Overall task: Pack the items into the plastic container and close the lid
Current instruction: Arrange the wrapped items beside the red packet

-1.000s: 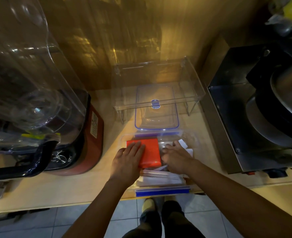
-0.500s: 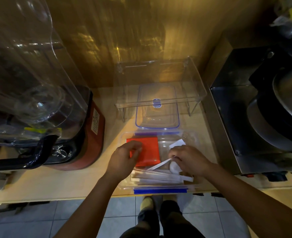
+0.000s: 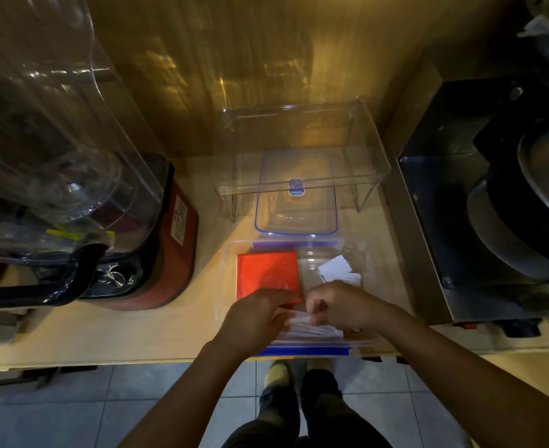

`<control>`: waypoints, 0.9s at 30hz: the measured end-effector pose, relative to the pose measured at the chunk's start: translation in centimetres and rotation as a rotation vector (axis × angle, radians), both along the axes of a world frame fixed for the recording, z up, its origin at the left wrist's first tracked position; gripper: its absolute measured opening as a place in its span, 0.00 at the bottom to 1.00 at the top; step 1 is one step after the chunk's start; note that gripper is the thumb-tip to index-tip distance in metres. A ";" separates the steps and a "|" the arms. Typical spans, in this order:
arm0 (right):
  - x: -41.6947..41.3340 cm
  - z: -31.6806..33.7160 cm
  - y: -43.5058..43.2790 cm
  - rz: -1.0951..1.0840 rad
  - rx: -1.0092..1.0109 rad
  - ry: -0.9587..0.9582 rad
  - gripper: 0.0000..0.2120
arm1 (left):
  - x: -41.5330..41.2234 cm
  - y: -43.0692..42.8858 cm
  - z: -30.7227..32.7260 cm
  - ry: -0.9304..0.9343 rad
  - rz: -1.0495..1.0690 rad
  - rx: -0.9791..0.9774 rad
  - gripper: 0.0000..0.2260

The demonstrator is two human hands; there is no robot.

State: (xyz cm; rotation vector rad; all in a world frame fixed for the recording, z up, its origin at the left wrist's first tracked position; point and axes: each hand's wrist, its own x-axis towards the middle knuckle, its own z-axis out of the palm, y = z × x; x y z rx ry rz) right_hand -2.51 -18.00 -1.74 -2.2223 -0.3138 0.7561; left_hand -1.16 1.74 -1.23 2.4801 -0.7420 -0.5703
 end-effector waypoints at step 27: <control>1.6 -1.8 -0.3 -0.078 -0.452 -0.133 0.23 | 0.1 -2.9 -1.7 0.255 -0.042 0.198 0.14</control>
